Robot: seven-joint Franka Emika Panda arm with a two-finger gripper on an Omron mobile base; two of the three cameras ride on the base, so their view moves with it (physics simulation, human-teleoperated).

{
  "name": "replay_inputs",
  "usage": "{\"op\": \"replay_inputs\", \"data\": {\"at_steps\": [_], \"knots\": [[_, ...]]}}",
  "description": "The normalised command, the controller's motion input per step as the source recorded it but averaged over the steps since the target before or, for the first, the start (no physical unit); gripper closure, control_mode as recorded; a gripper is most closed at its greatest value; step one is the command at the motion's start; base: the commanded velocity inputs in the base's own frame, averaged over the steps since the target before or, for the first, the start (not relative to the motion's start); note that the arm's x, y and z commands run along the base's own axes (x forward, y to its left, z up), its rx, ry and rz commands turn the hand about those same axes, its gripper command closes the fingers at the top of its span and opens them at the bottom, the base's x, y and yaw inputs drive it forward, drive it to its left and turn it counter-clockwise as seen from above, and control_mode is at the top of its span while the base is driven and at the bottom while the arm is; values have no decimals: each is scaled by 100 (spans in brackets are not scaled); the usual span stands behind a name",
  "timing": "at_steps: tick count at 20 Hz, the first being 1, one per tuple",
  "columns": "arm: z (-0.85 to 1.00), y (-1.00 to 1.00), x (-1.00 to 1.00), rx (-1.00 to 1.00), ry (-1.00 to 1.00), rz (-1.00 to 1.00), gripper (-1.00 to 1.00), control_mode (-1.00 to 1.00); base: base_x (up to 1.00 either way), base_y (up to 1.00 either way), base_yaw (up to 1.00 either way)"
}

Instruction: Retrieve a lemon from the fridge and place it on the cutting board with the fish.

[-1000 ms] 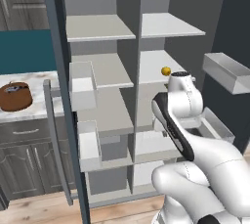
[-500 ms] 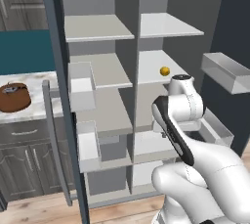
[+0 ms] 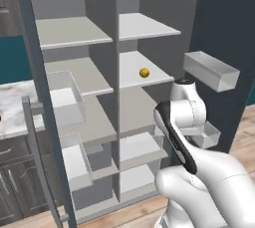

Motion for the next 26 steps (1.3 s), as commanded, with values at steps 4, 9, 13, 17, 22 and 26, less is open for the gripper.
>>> {"op": "replay_inputs", "data": {"at_steps": [4, 9, 13, 17, 22, 26], "knots": [[0, 0, 0, 0, 0, 0, -100, 100, 42, 13, -15], [0, 0, 0, 0, 0, 0, -100, 100, 60, 14, -11], [0, 0, 0, 0, 0, 0, -100, 100, 53, 1, -5], [0, 0, 0, 0, 0, 0, -100, 100, 55, 0, -1], [0, 0, 0, 0, 0, 0, -100, 100, 69, 0, 0], [0, 0, 0, 0, 0, 0, -100, 100, 56, -3, 0]]}}
